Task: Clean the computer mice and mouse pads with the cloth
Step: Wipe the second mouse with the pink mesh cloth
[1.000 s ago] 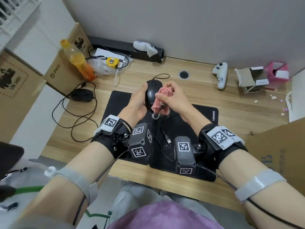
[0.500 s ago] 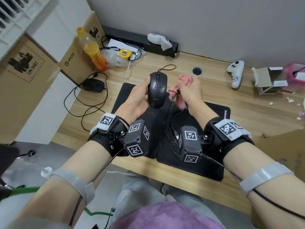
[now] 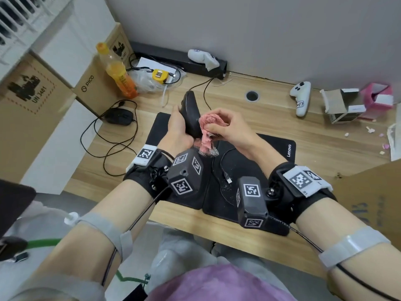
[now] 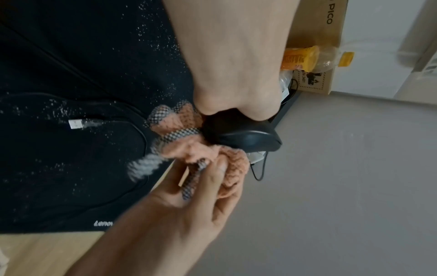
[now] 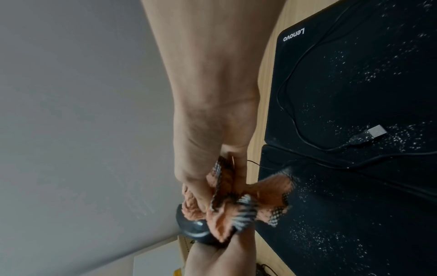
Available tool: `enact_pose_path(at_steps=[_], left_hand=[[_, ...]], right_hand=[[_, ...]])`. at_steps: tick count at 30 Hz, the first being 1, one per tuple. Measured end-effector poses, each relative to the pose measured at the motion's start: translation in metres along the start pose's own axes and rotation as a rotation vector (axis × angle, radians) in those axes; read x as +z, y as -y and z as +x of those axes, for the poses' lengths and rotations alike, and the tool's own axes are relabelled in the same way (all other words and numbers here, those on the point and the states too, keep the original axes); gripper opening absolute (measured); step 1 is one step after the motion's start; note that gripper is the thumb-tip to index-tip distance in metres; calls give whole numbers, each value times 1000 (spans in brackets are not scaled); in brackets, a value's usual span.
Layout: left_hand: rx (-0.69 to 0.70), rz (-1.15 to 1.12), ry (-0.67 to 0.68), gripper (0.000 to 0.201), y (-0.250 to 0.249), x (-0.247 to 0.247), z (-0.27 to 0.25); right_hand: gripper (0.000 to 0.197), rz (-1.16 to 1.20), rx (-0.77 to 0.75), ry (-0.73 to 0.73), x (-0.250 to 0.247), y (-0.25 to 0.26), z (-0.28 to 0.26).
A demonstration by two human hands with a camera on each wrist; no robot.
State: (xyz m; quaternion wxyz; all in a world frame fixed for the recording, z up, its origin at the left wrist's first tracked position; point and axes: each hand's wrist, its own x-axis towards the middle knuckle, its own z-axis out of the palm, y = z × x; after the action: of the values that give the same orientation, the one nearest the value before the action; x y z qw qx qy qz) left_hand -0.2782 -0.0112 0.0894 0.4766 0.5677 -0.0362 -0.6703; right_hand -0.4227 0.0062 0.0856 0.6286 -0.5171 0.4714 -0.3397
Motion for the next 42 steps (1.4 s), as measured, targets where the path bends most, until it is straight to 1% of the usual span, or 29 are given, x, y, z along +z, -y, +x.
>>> enact_pose_path(at_steps=[2,4,6,7,9,11,12,13,16,18,23,25,27,29,32,33,34,37,38,40,42], left_hand=[[2,87,93,56,1,1,-6],[8,148,121,64,-1,3,-9],[50,212,40,66,-1,3,-8],[94,235,-20,63,-1,2,-6],[162,262,-93,46,-1,-2,0],[157,252,-45,31,-3,-3,-3],[136,243,-15,29,-4,-3,-4],[120,238,13,29,-5,-2,-6],[147,255,56,26,-7,-5,-6],[181,261,69,28,-7,-5,-8],[247,344,158,42,0,7,-11],[214,262,159,49,-1,9,-11],[143,108,150,53,-4,6,-8],[88,0,149,49,-4,4,-6],[59,-36,152,36,0,6,-9],[55,-47,157,35,1,8,-10],[55,-57,162,36,2,10,-12],[53,-91,181,40,2,17,-17],[47,-94,191,40,1,20,-19],[21,-99,192,38,-2,23,-23],[8,-114,159,40,-3,24,-23]], right_hand=[[20,-28,-19,-54,1,1,1],[23,-55,-30,-121,3,2,5],[24,-62,-25,-164,6,1,8],[23,-57,-17,-182,7,1,10],[31,-48,17,-230,10,1,15],[38,-42,60,-277,13,-2,22],[37,-51,75,-290,14,-2,25],[33,-65,81,-304,16,-1,27],[16,-63,64,-378,17,1,29],[10,-41,53,-413,16,3,32],[11,-19,7,-370,21,11,31],[12,-1,-24,-362,19,16,29],[13,75,-67,-353,14,23,27],[15,179,-119,-346,9,35,26],[23,387,-153,-320,3,47,28],[24,393,-162,-318,2,47,28],[24,330,-169,-331,3,47,27],[24,-32,-194,-327,5,37,21],[26,-95,-194,-310,6,32,20],[31,-141,-202,-279,8,26,15],[35,-189,-228,-259,9,23,11]])
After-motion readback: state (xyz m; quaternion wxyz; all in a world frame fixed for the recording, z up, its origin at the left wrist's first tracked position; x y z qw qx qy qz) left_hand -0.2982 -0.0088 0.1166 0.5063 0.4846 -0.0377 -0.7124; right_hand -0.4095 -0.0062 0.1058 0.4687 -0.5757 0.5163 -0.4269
